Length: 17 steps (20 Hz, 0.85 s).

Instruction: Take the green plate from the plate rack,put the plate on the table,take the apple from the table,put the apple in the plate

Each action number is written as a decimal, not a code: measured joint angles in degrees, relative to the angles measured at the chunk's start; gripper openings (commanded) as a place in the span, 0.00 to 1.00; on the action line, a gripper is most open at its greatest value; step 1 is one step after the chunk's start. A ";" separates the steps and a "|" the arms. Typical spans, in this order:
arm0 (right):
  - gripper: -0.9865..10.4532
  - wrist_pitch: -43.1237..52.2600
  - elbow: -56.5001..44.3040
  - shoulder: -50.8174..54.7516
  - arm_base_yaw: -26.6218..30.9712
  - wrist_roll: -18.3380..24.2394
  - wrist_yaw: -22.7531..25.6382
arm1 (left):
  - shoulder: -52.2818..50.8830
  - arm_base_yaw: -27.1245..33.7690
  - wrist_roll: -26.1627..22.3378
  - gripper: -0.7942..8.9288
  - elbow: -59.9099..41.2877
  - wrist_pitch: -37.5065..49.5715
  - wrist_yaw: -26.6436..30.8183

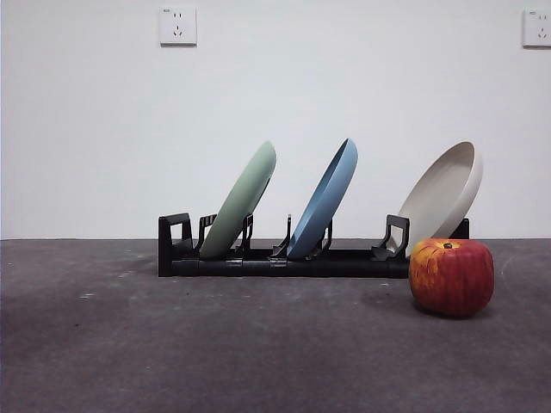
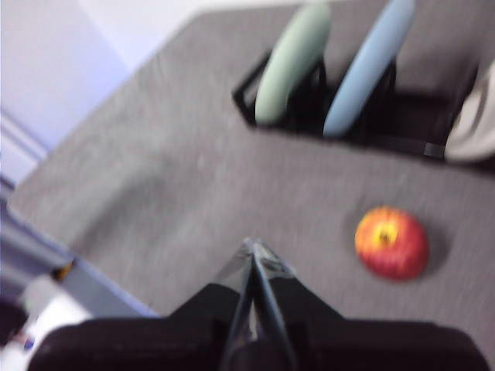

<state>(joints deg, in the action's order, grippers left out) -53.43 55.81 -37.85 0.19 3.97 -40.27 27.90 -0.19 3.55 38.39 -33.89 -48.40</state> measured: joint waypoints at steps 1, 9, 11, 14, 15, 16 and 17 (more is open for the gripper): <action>0.08 -1.07 0.02 -0.39 -0.35 0.72 0.11 | 0.00 -0.22 -0.81 0.07 0.09 -0.17 0.02; 0.13 -2.43 0.00 -1.18 -0.98 2.99 0.24 | 0.00 -0.85 -2.95 0.11 0.31 -0.26 0.22; 0.47 -2.45 0.00 -1.20 -0.98 3.13 0.24 | 0.00 -0.85 -2.97 0.45 0.31 -0.26 0.22; 0.69 -2.54 0.02 -1.20 -0.98 3.06 0.24 | 0.00 -0.85 -2.97 0.68 0.31 -0.26 0.20; 0.69 -2.69 0.00 -1.22 -0.98 2.93 0.24 | 0.00 -0.87 -2.97 0.68 0.31 -0.26 0.20; 0.69 -2.71 0.00 -1.31 -0.98 2.89 0.24 | 0.00 -0.90 -2.97 0.68 0.31 -0.24 0.20; 0.69 -2.71 0.02 -1.42 -0.98 2.89 0.24 | 0.00 -1.01 -2.97 0.68 0.31 0.13 0.22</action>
<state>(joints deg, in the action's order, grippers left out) -56.14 55.83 -39.27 -0.80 6.85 -40.03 27.90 -1.19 0.58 38.70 -33.76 -48.18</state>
